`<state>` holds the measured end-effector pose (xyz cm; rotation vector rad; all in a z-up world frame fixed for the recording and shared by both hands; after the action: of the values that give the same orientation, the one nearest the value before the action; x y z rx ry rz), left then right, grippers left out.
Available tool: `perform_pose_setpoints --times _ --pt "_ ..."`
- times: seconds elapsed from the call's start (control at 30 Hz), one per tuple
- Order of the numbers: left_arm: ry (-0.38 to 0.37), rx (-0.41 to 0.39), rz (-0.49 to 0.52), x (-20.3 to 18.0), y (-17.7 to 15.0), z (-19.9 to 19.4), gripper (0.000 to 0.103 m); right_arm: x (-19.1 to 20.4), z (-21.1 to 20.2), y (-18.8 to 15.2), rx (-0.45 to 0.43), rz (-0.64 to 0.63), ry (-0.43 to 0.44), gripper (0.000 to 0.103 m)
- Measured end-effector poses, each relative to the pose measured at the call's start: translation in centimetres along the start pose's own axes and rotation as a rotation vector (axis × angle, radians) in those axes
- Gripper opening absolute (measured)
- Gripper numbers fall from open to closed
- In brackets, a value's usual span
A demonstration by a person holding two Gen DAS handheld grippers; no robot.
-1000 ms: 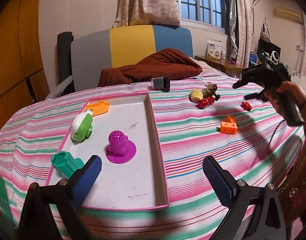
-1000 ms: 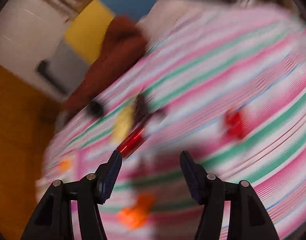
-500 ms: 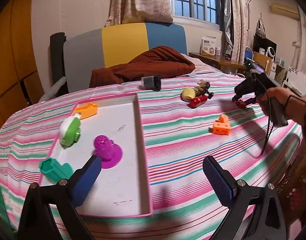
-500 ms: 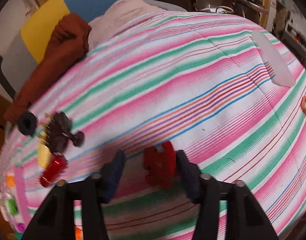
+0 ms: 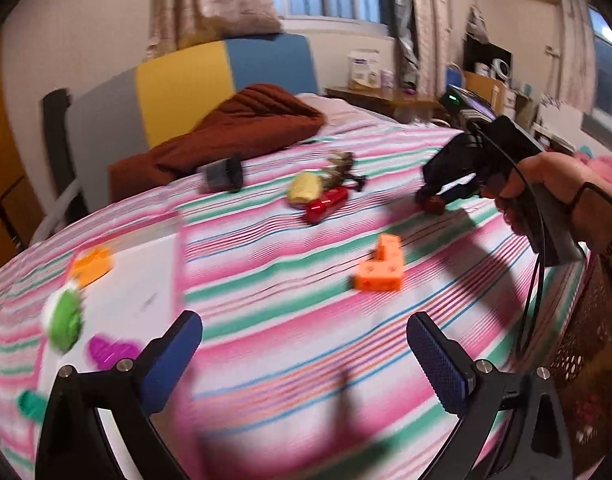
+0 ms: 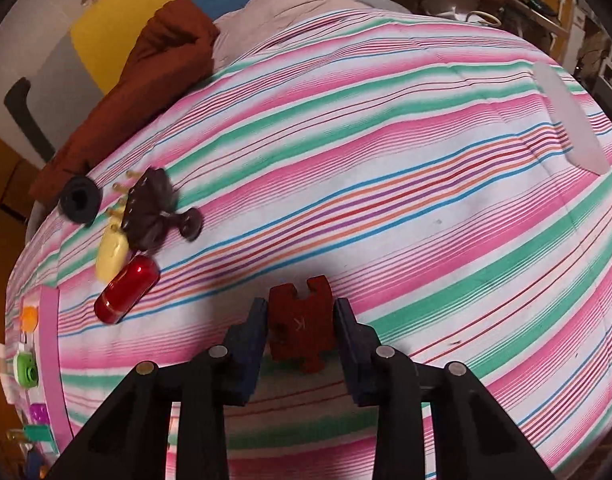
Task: Organize rigid objects
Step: 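Grasp the orange L-shaped cube blocks with the left tool while the right tool holds the red piece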
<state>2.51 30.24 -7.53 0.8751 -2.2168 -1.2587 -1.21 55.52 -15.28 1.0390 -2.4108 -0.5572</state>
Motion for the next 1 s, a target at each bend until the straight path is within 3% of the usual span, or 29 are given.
perform_pose_setpoints --times 0.23,0.43,0.5,0.67,1.0 --pt "-0.047 0.057 0.102 -3.8 1.0 5.7 0.103 -0.3 -0.3 -0.2 0.006 0.002 0.010 0.033" --pt "-0.066 0.083 0.120 -4.8 0.9 9.5 0.101 -0.2 0.6 0.1 0.009 0.010 0.010 0.033" --pt "-0.069 0.120 0.131 -5.0 0.3 10.6 0.090 -0.3 0.5 0.1 0.011 0.011 0.011 0.033" --pt "-0.202 0.137 0.106 -6.0 -0.1 10.7 0.044 -0.5 0.6 0.0 0.011 0.024 0.016 0.033" --pt "-0.178 0.095 0.057 -4.4 -1.2 8.5 0.042 -0.4 0.5 -0.1 -0.001 -0.022 0.004 0.033"
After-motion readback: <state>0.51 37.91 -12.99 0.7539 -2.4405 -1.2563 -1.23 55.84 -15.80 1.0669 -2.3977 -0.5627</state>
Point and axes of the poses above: each gripper's, at about its wrist camera, not at the fingertips, and z roughly the way its jaws point, x to its left, y to its top, the point moved 7 cm from there along z, roughly the way its jaws point, and after that the axes turned 12 degrees about -x, right-handed, at the moved point
